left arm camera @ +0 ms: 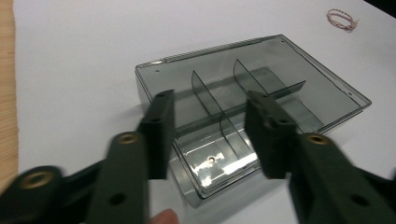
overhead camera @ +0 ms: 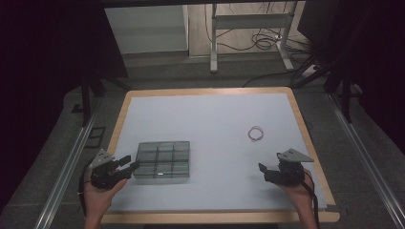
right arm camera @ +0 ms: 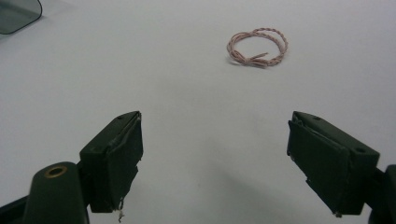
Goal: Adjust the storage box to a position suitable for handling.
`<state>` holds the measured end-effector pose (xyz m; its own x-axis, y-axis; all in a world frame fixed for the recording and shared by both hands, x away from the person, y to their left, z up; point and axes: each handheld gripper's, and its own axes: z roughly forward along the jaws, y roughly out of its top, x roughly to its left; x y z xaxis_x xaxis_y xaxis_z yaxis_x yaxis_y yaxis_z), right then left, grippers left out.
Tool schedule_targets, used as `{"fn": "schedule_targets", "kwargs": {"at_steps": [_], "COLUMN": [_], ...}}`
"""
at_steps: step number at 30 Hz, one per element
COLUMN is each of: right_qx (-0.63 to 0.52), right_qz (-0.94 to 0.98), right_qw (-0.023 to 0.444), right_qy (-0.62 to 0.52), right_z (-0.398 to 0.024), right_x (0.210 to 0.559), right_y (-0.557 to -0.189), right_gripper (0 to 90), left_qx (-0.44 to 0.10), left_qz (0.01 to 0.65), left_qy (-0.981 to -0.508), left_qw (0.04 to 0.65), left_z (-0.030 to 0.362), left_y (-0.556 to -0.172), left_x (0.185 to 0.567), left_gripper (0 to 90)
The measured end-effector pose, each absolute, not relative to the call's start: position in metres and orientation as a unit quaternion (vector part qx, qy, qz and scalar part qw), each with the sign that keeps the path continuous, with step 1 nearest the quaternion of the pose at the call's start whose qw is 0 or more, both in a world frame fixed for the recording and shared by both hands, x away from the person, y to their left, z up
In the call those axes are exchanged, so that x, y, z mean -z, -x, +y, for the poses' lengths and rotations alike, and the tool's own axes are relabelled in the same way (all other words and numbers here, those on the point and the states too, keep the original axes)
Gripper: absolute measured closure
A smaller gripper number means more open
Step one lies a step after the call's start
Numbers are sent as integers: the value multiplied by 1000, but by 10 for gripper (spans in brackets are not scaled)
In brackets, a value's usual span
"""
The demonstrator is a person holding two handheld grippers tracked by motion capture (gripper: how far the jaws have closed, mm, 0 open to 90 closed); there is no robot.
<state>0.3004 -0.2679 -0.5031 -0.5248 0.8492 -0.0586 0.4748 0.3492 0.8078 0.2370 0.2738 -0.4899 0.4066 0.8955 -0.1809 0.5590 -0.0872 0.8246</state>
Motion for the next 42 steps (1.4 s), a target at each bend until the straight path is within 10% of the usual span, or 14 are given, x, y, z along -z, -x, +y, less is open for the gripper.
{"fn": "schedule_targets", "kwargs": {"at_steps": [8, 42], "right_qx": [-382, -370], "right_qz": [786, 790], "right_qw": [245, 248], "right_qy": [-419, -421], "right_z": [-265, -263], "right_x": [503, 504], "right_y": [-300, -302], "right_gripper": [179, 179], "left_qx": [-190, -113], "left_qz": [524, 555], "left_qy": [-703, -716], "left_qw": [442, 410], "left_z": [286, 300], "left_y": [-238, -268], "left_x": [493, 546], "left_gripper": [892, 900]}}
